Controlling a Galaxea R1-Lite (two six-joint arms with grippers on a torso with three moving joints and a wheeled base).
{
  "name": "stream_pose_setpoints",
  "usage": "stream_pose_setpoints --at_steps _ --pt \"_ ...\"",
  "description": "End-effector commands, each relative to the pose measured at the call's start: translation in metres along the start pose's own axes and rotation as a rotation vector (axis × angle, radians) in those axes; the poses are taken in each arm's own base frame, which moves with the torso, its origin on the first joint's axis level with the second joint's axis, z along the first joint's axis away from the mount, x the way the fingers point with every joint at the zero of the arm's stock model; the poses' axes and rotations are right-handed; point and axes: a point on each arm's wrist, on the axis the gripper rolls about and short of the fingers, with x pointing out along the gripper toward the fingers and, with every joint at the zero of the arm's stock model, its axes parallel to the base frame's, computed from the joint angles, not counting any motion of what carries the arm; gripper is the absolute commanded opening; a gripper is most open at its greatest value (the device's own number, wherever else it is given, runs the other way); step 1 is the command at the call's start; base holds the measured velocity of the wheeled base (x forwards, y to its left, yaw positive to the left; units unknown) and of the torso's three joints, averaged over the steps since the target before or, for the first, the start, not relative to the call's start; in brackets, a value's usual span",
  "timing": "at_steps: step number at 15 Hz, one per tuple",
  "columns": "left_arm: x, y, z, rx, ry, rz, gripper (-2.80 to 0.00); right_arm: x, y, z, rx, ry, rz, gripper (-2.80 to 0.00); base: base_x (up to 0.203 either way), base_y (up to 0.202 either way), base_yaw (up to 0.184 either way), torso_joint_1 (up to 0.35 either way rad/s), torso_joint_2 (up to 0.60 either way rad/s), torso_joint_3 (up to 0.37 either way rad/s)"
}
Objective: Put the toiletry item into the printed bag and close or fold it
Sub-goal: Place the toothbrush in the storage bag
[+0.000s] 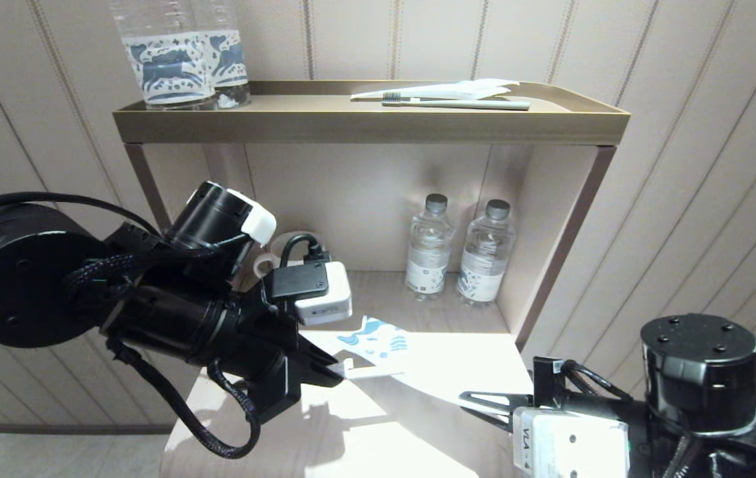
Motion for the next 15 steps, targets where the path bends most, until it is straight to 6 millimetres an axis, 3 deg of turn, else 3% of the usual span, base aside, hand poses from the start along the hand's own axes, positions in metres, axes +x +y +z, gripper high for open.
stream_pose_setpoints --at_steps 1,3,7,15 --pt "-0.011 -0.006 0.000 0.011 -0.015 0.011 -2.80 0.001 0.000 0.000 -0.006 -0.002 0.001 -2.80 0.000 0.000 0.000 0.000 0.00 0.000" --pt "-0.015 -0.009 -0.002 0.008 0.003 0.021 -2.80 0.000 0.000 0.000 -0.006 -0.003 -0.003 -2.80 0.000 0.000 0.000 0.000 0.00 0.000" --pt "-0.004 -0.010 -0.011 -0.011 0.047 -0.001 -2.80 0.001 0.000 0.000 0.000 -0.001 0.000 -2.80 0.000 0.000 0.000 0.000 0.00 0.000" --pt "0.010 0.002 -0.014 -0.029 0.055 0.007 -2.80 0.000 0.002 -0.001 0.002 0.001 0.006 -2.80 0.000 0.000 0.000 0.000 0.00 0.000"
